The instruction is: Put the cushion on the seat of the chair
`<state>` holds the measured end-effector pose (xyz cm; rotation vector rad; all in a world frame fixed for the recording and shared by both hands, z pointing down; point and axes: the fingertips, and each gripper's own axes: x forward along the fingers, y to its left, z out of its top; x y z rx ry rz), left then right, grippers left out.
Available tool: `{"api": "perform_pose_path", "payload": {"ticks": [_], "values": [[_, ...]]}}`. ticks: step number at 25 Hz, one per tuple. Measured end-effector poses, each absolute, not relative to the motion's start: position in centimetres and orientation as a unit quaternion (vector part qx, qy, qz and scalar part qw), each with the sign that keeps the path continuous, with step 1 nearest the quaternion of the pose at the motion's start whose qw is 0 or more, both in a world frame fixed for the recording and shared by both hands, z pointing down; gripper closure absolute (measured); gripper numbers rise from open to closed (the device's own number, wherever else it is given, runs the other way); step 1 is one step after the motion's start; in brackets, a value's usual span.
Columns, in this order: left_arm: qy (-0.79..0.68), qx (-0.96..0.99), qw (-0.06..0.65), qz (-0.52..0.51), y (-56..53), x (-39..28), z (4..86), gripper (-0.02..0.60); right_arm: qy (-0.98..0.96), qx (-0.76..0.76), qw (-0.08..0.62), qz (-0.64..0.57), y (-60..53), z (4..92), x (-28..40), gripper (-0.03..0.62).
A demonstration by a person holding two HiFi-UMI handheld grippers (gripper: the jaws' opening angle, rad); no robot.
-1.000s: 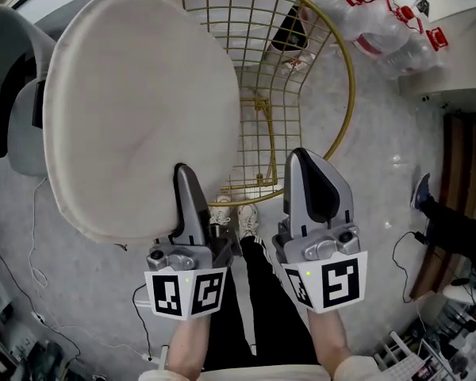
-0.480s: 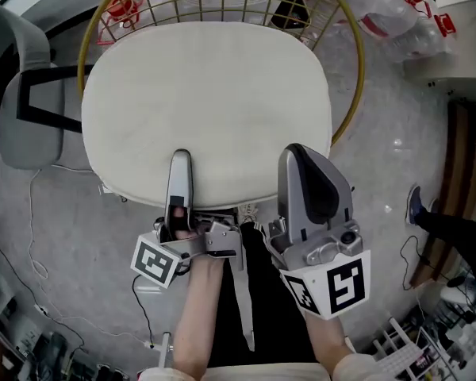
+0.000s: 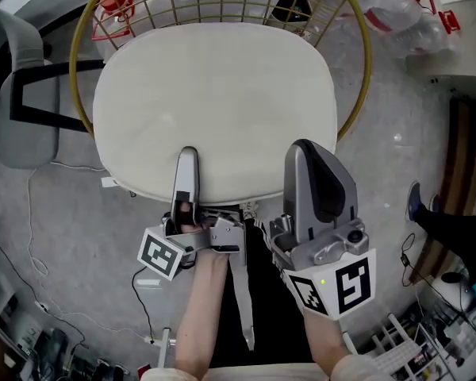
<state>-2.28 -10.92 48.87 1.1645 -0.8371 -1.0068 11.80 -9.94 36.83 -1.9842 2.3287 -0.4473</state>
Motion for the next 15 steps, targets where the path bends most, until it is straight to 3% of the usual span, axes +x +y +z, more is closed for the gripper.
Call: {"api": "perform_pose_path", "payload": {"ticks": [15], "values": [[-0.405,0.485,0.648,-0.425,-10.1,-1.6,54.9,0.532,0.77,-0.614,-0.005,-0.171,-10.2,41.0,10.8,0.577]]}}
